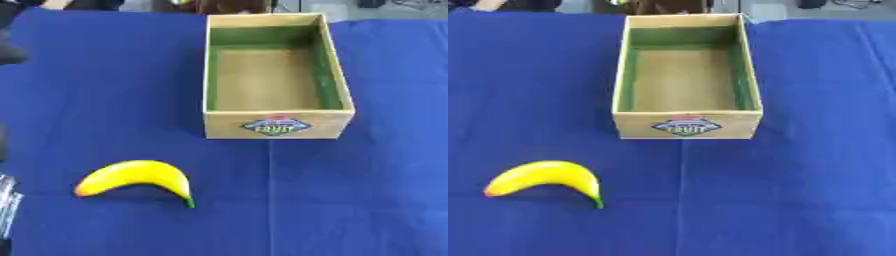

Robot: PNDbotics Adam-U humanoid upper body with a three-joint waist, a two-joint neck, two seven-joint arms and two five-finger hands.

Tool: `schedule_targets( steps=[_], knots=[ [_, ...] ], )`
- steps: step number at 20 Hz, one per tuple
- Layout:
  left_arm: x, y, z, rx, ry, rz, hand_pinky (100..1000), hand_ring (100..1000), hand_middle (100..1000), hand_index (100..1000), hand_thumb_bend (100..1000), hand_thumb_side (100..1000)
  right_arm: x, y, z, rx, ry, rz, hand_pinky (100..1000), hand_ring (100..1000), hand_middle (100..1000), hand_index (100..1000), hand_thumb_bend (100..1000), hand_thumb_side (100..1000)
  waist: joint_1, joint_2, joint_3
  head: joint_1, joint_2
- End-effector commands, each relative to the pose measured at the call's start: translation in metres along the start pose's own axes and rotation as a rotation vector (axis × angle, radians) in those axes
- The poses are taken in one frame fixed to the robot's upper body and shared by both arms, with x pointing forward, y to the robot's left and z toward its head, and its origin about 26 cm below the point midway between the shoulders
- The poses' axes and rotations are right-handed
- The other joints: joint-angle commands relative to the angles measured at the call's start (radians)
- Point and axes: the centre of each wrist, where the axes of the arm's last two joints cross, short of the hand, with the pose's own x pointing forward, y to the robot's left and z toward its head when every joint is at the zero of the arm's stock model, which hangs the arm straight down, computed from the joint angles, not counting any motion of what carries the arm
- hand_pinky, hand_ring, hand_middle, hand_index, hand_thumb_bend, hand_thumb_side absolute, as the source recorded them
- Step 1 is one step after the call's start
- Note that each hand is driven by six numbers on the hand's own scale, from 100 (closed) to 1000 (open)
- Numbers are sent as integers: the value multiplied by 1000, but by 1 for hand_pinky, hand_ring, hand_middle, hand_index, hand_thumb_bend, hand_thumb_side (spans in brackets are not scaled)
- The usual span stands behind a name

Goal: Pick up objects on the table and place them in the box.

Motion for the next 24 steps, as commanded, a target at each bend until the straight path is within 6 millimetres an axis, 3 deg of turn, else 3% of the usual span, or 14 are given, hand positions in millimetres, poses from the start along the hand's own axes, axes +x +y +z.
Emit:
schedule_targets(
  steps=[1,10,18,24],
  knots=[
    [5,7,-7,-6,-34,-31,642,590,609,857,492,977,6,-4,-8,1,-43,8,776,741,757,912,100,999,2,-25,1,-1,-1],
    [12,31,-27,-143,-34,-370,640,607,639,882,527,976,5,-5,-7,6,-42,18,777,742,757,912,100,999,9,-33,2,-7,7],
    [22,40,-42,-514,72,-731,652,673,712,929,487,995,4,-6,-6,15,-38,26,779,741,757,912,100,1000,19,-41,-2,-10,10],
    [30,37,-55,-767,94,-894,660,718,747,942,448,972,5,-6,-6,21,-38,25,779,741,757,912,100,1000,21,-44,-7,-11,10]
  ],
)
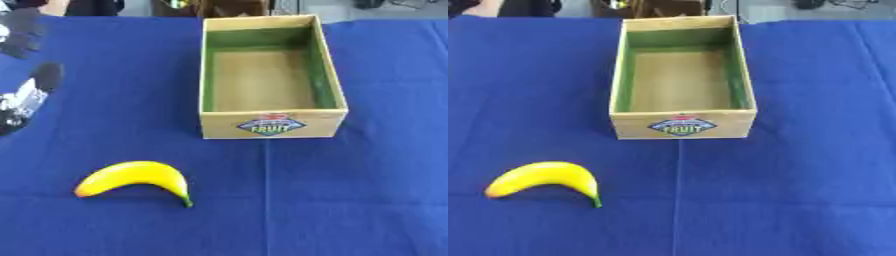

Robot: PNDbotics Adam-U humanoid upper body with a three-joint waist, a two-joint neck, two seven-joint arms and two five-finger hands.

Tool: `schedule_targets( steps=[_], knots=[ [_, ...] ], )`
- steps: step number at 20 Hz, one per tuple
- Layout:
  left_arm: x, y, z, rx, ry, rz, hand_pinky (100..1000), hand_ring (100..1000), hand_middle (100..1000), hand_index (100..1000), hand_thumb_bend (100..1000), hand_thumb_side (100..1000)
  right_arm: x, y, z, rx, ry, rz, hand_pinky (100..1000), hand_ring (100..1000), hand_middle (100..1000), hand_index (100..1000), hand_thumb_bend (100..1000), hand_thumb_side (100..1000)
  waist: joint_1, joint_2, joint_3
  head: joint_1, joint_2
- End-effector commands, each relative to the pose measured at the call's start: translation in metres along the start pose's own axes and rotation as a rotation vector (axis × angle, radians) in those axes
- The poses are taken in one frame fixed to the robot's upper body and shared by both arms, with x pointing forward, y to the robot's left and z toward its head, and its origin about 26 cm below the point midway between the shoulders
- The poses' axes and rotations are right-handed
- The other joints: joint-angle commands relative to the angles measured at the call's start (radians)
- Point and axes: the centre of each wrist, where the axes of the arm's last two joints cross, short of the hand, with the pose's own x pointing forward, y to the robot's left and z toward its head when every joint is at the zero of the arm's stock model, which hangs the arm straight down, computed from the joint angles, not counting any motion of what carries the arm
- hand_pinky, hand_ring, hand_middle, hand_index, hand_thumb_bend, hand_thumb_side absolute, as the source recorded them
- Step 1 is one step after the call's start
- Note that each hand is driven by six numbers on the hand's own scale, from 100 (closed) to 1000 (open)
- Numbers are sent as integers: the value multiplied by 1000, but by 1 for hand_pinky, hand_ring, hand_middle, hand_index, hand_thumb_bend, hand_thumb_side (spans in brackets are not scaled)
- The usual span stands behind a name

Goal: Pick up objects on the table and place them in the box.

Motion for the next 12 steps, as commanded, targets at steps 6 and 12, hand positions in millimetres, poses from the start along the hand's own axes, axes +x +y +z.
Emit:
schedule_targets(
  steps=[6,12],
  knots=[
    [12,15,-10,-236,-65,-154,669,748,769,947,499,914,6,-3,-7,14,-43,8,780,741,756,912,100,1000,3,-24,-7,5,-1],
    [17,13,-13,-370,-79,-173,690,782,793,965,545,828,6,-3,-7,17,-42,5,780,741,756,912,100,1000,4,-23,-8,9,-3]
  ],
)
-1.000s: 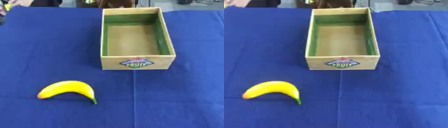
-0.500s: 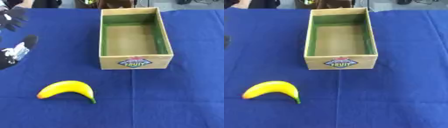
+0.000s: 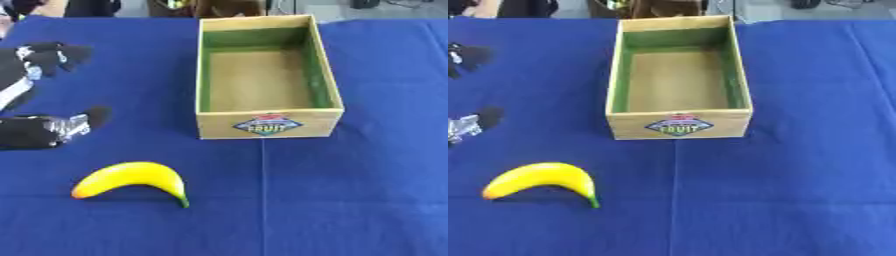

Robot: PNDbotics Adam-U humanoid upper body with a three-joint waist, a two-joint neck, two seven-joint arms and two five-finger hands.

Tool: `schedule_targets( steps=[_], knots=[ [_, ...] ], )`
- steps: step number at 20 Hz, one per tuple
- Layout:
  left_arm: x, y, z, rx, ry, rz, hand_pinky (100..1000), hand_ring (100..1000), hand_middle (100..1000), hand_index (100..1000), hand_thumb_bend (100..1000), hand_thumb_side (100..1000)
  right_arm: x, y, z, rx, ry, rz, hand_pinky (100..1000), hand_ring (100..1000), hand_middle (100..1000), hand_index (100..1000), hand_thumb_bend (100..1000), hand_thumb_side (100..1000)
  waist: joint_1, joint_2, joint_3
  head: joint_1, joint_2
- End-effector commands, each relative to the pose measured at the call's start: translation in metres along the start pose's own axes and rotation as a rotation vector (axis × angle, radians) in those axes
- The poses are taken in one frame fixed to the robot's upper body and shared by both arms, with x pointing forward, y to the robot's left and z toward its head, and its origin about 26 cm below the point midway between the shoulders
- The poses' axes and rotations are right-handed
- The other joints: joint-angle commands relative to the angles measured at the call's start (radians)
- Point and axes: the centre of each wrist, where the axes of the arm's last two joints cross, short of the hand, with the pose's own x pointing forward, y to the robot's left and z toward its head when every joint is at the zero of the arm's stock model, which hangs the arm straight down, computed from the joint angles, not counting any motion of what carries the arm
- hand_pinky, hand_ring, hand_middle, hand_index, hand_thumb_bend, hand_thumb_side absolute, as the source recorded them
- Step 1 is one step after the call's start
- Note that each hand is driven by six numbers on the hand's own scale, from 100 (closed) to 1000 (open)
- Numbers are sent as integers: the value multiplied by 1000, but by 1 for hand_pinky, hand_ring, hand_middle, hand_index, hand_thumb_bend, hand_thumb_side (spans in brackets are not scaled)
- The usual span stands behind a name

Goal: Pick up objects on the table and place them in the box.

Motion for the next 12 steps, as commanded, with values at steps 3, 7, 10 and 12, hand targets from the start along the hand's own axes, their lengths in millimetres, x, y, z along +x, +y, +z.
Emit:
schedule_targets(
  steps=[3,7,10,12],
  knots=[
    [5,9,-1,-97,-20,-55,695,798,804,971,560,775,6,-4,-7,9,-42,6,780,741,756,912,100,1000,2,-22,-2,5,-3],
    [10,6,-4,-175,-35,-57,692,791,781,952,573,719,6,-3,-7,11,-41,4,780,741,755,912,100,1000,0,-21,-5,9,2],
    [13,4,-7,-198,-46,-45,683,778,755,932,578,707,6,-3,-7,12,-40,2,781,741,755,912,100,981,-1,-20,-5,11,7],
    [16,3,-9,-209,-51,-37,680,774,739,918,580,689,6,-3,-7,13,-38,0,781,741,755,912,100,1000,-3,-19,-5,12,8]
  ],
)
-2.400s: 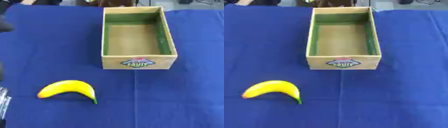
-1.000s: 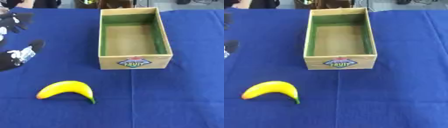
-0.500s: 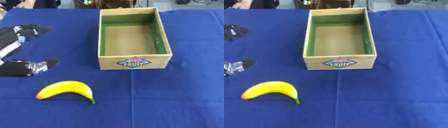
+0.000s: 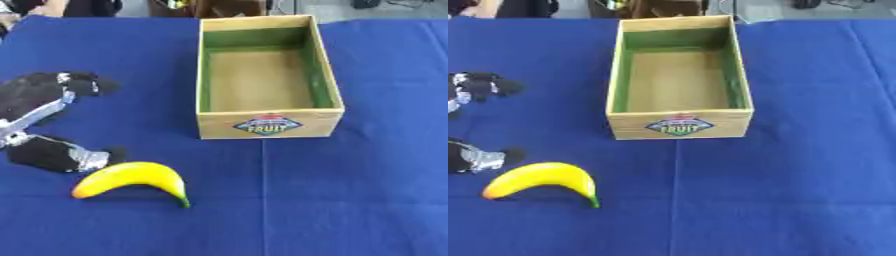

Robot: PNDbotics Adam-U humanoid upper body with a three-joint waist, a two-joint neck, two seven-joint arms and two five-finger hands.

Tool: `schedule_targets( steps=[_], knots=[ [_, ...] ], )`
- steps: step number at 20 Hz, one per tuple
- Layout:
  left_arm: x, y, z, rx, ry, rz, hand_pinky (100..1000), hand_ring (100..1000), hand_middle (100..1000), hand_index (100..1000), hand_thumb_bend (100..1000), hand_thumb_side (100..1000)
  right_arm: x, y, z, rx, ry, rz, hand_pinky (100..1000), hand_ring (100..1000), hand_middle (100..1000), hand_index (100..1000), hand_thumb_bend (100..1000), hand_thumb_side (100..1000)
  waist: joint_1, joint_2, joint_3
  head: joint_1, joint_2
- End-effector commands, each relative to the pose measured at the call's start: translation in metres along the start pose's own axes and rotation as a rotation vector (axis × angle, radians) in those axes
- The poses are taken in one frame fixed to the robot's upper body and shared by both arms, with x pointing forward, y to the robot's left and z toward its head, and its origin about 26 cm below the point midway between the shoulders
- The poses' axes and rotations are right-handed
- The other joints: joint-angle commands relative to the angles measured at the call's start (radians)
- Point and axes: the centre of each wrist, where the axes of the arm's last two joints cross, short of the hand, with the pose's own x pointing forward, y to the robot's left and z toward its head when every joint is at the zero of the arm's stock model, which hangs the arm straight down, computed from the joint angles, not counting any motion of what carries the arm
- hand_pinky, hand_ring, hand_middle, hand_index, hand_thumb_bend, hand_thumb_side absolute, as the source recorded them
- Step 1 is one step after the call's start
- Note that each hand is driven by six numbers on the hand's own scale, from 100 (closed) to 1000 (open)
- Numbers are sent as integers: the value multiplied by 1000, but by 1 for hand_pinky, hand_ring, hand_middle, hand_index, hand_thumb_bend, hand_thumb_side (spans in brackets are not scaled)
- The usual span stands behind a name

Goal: Pick up objects on the table and place them in the box.

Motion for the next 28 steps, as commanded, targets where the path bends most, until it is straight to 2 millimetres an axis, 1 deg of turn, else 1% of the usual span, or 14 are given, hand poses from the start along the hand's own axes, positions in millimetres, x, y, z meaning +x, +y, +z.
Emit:
schedule_targets(
  steps=[1,7,15,19,23,28],
  knots=[
    [5,8,0,-7,-9,-25,679,772,735,916,583,686,6,-3,-7,6,-37,1,781,741,755,912,100,1000,-1,-19,-1,4,7],
    [13,6,-6,-45,-32,-21,671,761,704,896,578,647,6,-2,-6,8,-35,-2,782,740,754,912,100,1000,-5,-15,-2,9,7],
    [22,2,-12,-112,-42,-41,653,742,663,864,570,606,6,-1,-5,13,-31,-7,784,740,753,913,100,1000,-5,-13,0,14,7],
    [25,-2,-14,-132,-26,-61,636,736,645,850,529,586,6,-1,-5,13,-32,-10,785,741,752,913,100,1000,-6,-13,-1,16,4],
    [27,-7,-15,-134,-6,-107,596,728,641,849,489,583,7,0,-5,13,-32,-12,785,741,751,913,100,1000,-7,-12,-1,17,2],
    [30,-14,-17,-113,6,-170,572,713,633,846,441,586,7,0,-5,13,-30,-15,786,741,751,913,100,1000,-9,-11,0,19,0]
  ],
)
